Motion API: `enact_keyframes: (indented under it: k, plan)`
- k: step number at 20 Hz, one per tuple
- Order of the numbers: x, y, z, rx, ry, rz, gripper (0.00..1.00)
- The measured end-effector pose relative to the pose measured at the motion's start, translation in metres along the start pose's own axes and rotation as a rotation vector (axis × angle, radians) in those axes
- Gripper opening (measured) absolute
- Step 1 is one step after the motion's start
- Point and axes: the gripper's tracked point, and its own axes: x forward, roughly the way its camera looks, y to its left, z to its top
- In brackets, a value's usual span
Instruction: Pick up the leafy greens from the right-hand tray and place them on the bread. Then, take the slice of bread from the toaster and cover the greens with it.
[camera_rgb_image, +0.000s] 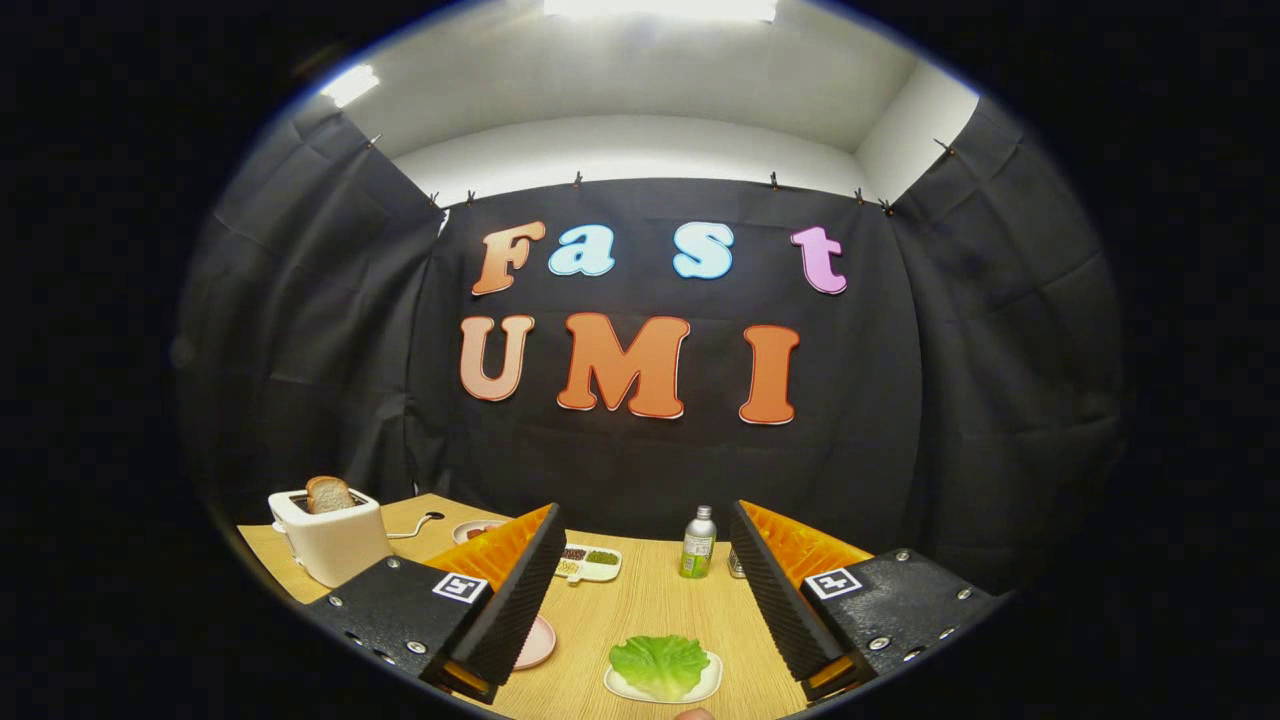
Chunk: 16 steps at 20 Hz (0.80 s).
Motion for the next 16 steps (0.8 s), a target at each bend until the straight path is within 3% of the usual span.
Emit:
enact_keyframes:
  k: [13,16]
  plan:
    - [0.025,0.002,-0.026,0.068,0.146,0.133,0.99]
    - [0.032,-0.001,-0.051,0.062,0.234,0.153,0.99]
